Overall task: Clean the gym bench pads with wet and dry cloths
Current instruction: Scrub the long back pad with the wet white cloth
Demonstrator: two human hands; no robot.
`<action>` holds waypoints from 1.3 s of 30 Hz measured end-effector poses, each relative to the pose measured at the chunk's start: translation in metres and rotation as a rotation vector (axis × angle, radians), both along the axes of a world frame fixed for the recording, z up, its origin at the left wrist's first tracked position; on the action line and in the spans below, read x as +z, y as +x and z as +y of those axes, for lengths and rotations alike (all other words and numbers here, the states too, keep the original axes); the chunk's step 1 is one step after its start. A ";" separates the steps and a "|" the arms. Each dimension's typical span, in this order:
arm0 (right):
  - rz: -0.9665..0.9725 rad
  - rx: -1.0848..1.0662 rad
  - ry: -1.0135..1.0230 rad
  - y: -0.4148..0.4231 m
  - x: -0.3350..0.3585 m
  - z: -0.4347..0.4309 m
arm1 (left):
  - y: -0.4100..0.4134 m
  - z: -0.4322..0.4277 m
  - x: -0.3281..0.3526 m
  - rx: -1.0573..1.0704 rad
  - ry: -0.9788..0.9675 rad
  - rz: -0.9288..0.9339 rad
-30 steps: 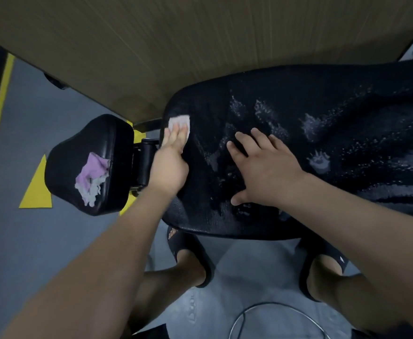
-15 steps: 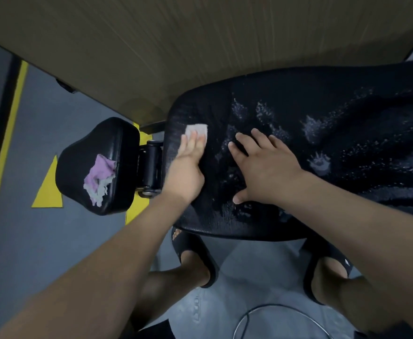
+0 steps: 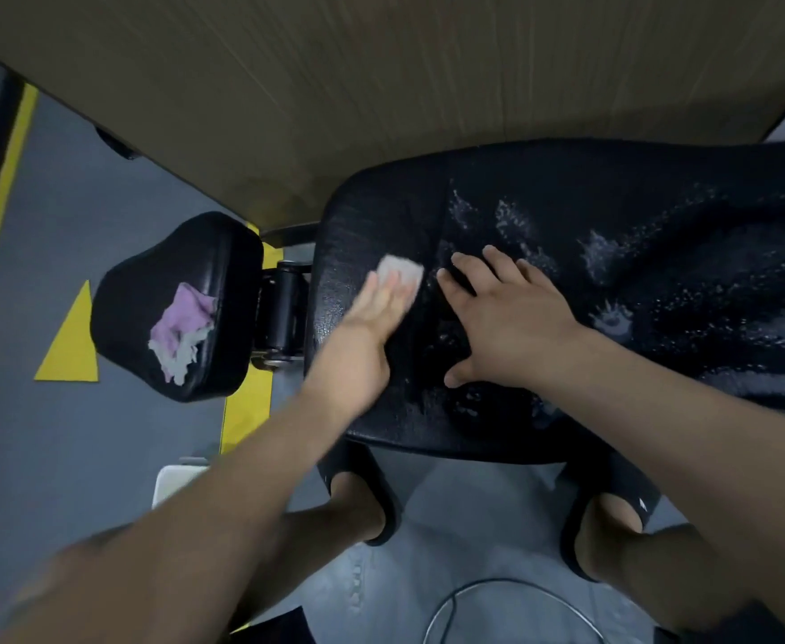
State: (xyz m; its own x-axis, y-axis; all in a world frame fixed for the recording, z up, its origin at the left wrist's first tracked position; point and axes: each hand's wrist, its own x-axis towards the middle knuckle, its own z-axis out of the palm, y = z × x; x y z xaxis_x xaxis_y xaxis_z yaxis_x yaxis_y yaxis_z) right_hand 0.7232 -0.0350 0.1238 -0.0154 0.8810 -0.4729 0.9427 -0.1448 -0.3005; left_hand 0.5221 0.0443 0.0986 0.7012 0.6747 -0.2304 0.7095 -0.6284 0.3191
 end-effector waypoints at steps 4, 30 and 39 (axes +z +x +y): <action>-0.020 0.003 0.005 -0.002 0.001 -0.002 | -0.033 -0.040 0.003 0.046 -0.070 0.016; -0.120 0.005 -0.006 -0.001 0.005 -0.054 | -0.026 -0.152 -0.012 0.157 -0.040 -0.026; -0.134 0.019 0.008 -0.002 0.007 -0.048 | -0.049 -0.120 0.006 -0.122 0.002 -0.161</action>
State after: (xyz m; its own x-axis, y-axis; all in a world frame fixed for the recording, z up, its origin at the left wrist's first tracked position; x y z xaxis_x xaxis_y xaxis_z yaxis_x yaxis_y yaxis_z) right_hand 0.7211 -0.0833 0.1305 0.0310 0.8851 -0.4644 0.9771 -0.1248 -0.1726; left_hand 0.4726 -0.0760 0.1045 0.8055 0.5828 -0.1075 0.5680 -0.7075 0.4205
